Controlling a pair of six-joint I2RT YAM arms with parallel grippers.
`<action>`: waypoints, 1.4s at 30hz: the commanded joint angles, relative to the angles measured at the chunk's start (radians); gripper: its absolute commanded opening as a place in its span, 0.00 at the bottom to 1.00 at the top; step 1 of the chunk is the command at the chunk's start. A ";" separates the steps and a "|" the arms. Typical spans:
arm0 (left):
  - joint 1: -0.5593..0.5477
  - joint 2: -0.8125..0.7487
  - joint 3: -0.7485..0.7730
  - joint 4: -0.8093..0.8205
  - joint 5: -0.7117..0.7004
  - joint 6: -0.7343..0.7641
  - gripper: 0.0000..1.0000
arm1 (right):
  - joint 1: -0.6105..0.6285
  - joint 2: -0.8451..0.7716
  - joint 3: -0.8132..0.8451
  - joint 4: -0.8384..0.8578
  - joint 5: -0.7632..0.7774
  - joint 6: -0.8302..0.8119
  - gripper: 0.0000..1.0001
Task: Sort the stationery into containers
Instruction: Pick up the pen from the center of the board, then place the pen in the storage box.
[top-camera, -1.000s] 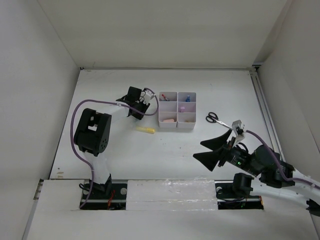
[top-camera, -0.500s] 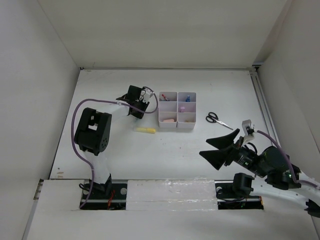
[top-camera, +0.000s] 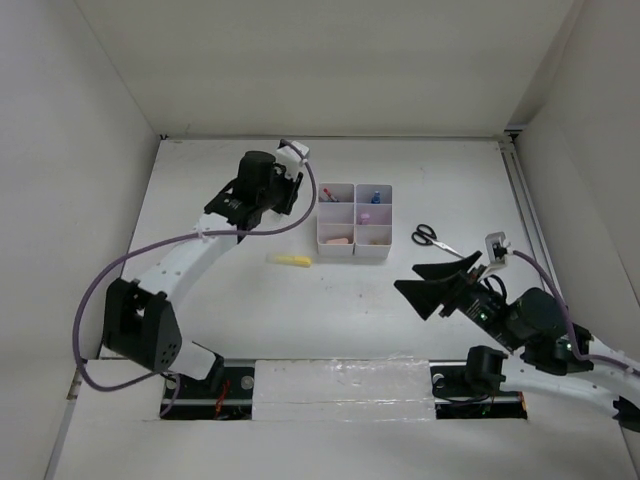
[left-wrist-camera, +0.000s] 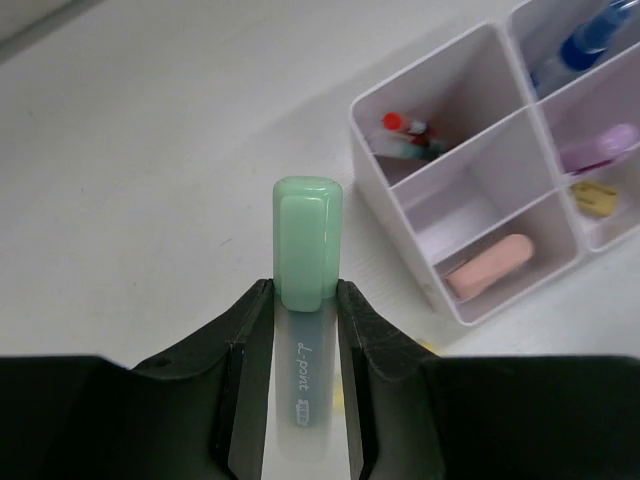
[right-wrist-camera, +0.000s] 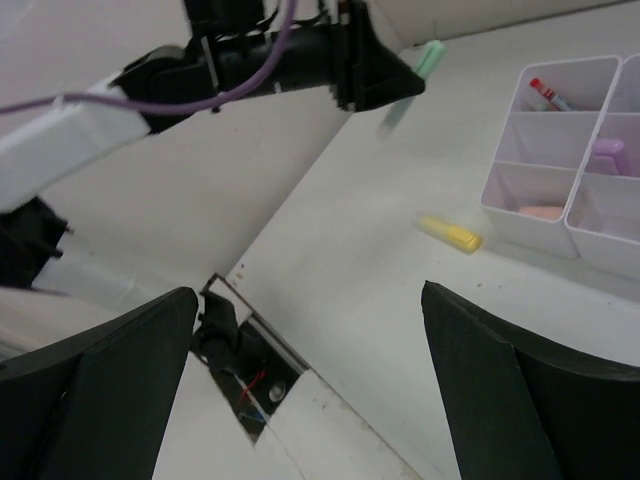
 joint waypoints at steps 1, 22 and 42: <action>-0.015 -0.123 0.020 -0.044 0.025 -0.048 0.00 | 0.000 0.049 0.053 0.143 0.137 0.027 1.00; -0.015 -0.639 -0.190 0.002 0.453 -0.114 0.00 | -0.066 0.866 0.530 0.399 0.047 -0.052 0.77; -0.015 -0.672 -0.209 0.020 0.496 -0.095 0.00 | -0.164 1.072 0.588 0.526 -0.220 0.062 0.04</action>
